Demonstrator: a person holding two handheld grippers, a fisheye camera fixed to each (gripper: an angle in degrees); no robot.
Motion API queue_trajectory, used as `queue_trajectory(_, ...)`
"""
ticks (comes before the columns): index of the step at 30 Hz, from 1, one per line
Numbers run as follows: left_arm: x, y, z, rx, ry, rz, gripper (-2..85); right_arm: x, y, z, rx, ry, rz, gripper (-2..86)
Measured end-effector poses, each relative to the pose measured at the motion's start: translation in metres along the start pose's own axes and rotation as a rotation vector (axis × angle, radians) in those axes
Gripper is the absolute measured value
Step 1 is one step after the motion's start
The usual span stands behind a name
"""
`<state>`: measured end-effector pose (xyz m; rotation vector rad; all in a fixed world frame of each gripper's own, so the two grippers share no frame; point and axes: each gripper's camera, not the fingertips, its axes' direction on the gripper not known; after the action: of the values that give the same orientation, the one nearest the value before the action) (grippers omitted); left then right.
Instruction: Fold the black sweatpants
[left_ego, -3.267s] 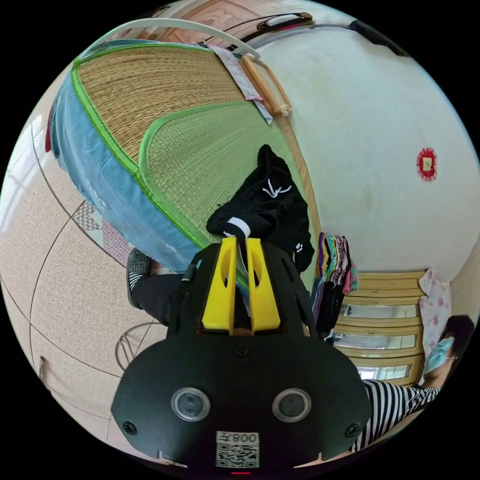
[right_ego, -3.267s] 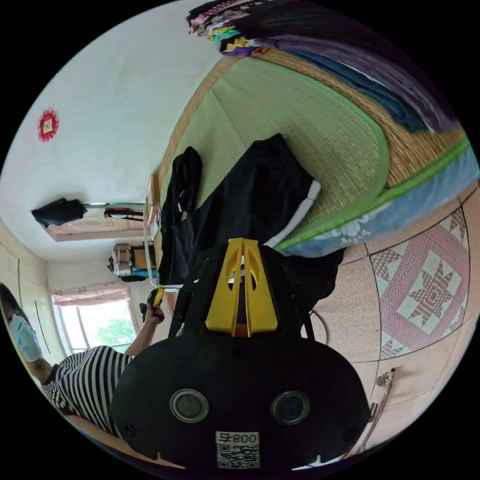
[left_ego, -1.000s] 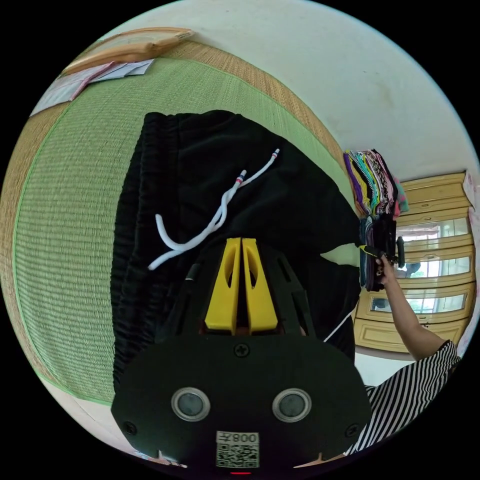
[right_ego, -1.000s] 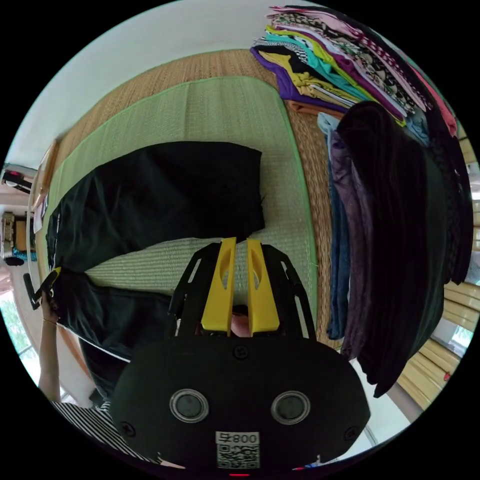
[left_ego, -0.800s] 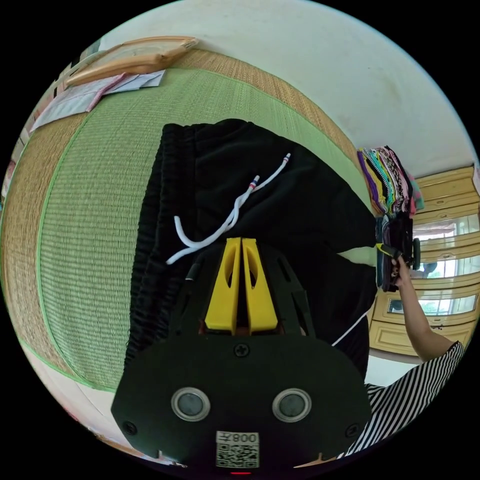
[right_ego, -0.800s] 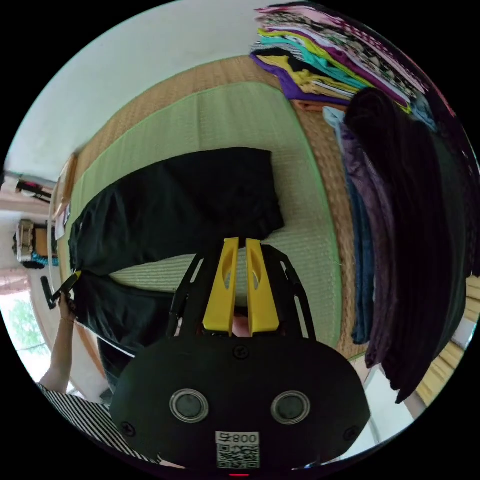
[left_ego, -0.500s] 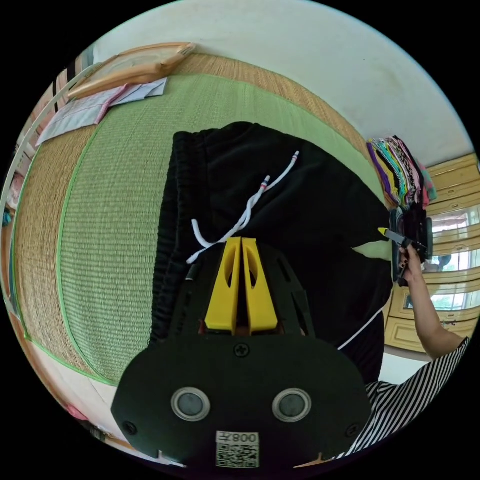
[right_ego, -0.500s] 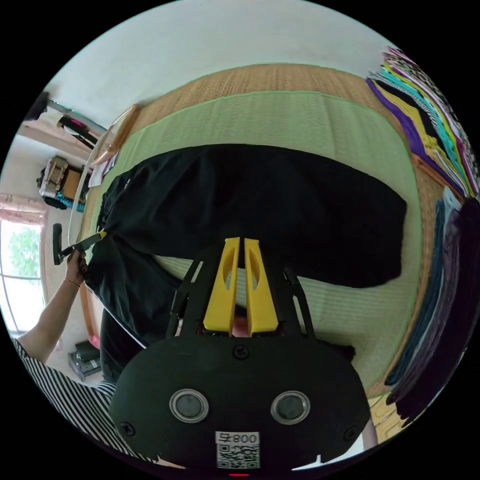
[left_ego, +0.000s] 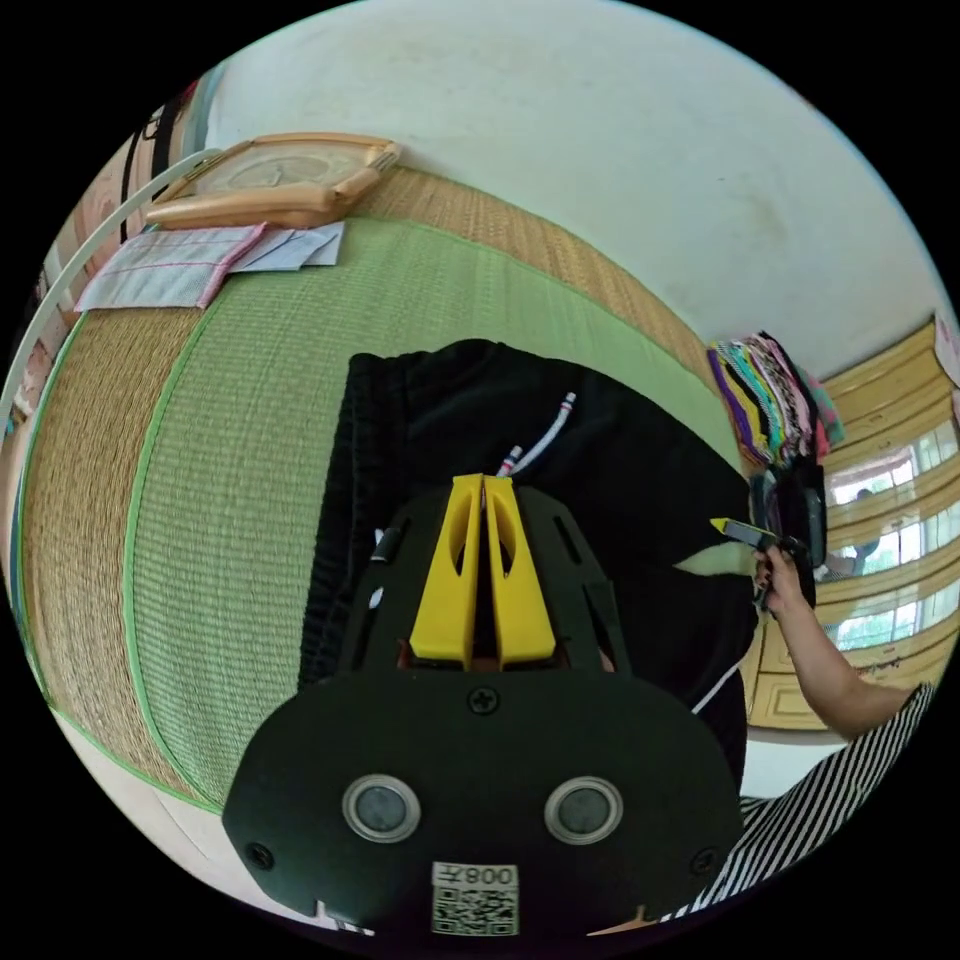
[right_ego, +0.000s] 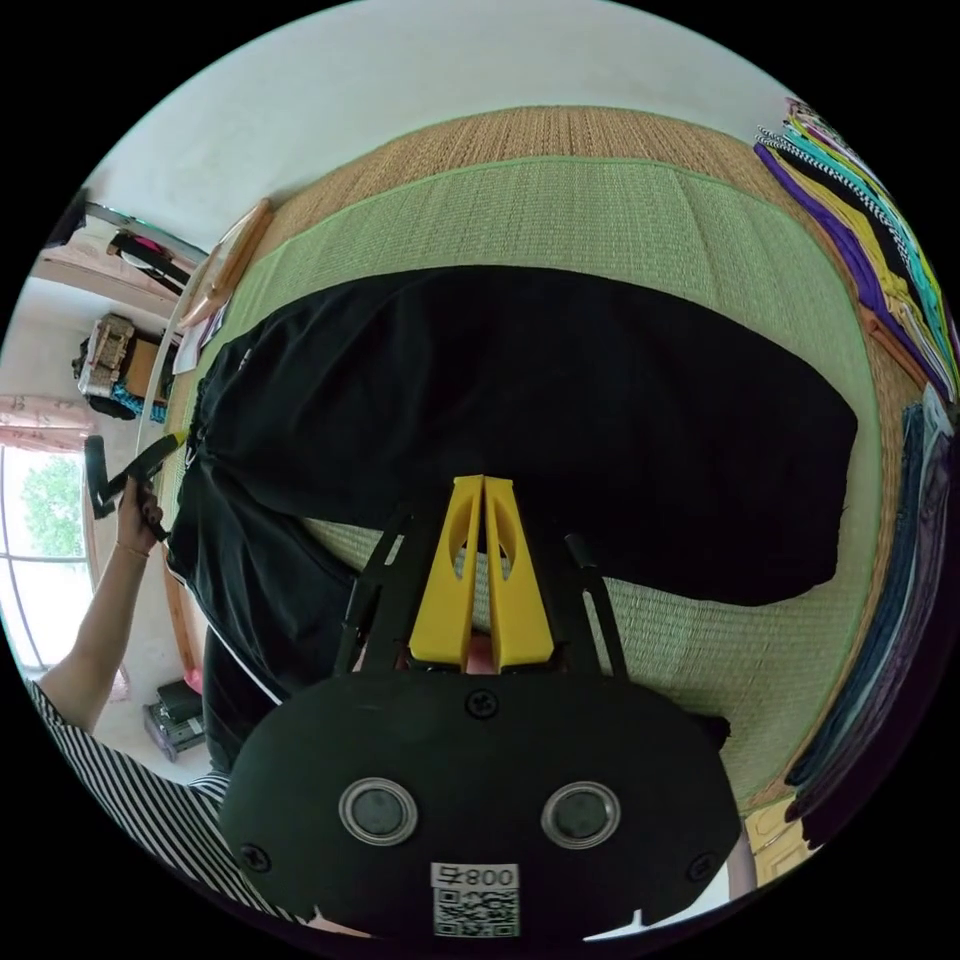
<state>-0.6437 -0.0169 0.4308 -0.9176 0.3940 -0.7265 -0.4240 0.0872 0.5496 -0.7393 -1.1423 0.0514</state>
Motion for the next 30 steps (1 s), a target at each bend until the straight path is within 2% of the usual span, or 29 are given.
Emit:
queue_trajectory(3,-0.006,-0.02,0.012,-0.056,-0.057,-0.065,0.1,-0.015,-0.002,0.001,-0.001,0.021,-0.03,0.0)
queue_trajectory(5,-0.009,-0.03,0.011,-0.025,-0.024,-0.114,0.1,-0.032,-0.001,-0.001,0.021,0.018,-0.075,0.1)
queue_trajectory(8,-0.005,-0.039,0.009,-0.018,-0.048,-0.101,0.1,-0.081,0.012,-0.002,0.066,-0.11,-0.2,0.1)
queue_trajectory(12,0.0,-0.047,0.004,-0.012,-0.08,-0.097,0.1,-0.167,0.044,0.044,-0.047,-0.164,-0.425,0.1)
queue_trajectory(15,0.003,-0.049,0.0,-0.004,-0.072,-0.12,0.1,-0.195,0.065,0.083,-0.155,-0.212,-0.476,0.1)
queue_trajectory(21,0.028,-0.022,-0.02,0.079,0.055,-0.052,0.0,-0.198,0.087,0.098,-0.161,-0.221,-0.478,0.1)
queue_trajectory(28,0.055,0.029,-0.015,-0.034,-0.007,0.002,0.1,-0.19,0.111,0.115,-0.165,-0.17,-0.507,0.1)
queue_trajectory(30,0.061,0.036,-0.018,-0.019,-0.023,-0.002,0.1,-0.187,0.117,0.121,-0.182,-0.174,-0.519,0.2)
